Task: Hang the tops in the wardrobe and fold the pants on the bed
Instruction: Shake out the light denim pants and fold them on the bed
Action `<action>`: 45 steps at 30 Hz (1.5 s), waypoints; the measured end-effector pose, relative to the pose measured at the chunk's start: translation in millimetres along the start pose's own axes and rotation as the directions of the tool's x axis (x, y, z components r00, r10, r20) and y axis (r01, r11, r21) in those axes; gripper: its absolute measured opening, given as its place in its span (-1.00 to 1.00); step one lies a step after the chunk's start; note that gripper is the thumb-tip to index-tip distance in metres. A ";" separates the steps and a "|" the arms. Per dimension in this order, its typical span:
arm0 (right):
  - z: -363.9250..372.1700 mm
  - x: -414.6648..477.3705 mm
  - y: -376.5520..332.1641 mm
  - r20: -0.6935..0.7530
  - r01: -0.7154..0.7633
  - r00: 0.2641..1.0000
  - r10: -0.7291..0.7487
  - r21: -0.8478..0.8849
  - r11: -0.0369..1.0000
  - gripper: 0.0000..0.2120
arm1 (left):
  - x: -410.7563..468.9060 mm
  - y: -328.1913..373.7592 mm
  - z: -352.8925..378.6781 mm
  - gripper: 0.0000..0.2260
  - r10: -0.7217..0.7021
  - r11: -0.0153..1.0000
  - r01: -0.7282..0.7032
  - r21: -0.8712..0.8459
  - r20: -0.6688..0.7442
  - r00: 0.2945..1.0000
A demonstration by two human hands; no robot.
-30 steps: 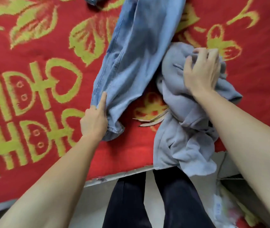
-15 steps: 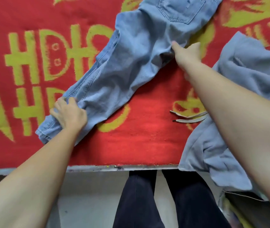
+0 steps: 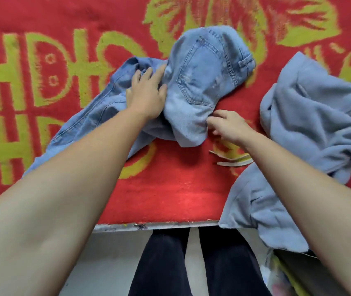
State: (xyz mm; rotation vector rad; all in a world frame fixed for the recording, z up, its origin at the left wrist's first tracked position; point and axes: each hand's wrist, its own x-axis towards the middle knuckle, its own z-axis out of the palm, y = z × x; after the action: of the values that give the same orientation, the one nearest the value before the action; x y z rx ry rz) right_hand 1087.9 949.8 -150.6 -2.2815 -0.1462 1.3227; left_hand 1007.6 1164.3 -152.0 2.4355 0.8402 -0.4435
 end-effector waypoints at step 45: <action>-12.4 -67.0 -19.7 -0.182 0.558 0.756 -0.629 -0.325 0.764 -0.37 | -152.5 0.2 -4.0 -0.95 -0.130 0.775 0.142 -0.616 0.064 0.989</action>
State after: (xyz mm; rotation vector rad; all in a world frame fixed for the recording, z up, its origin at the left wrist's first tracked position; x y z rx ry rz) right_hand 1066.2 940.3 -83.7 -2.2971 -0.9183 0.6577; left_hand 893.3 1094.3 -79.1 1.7608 0.9749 -0.1899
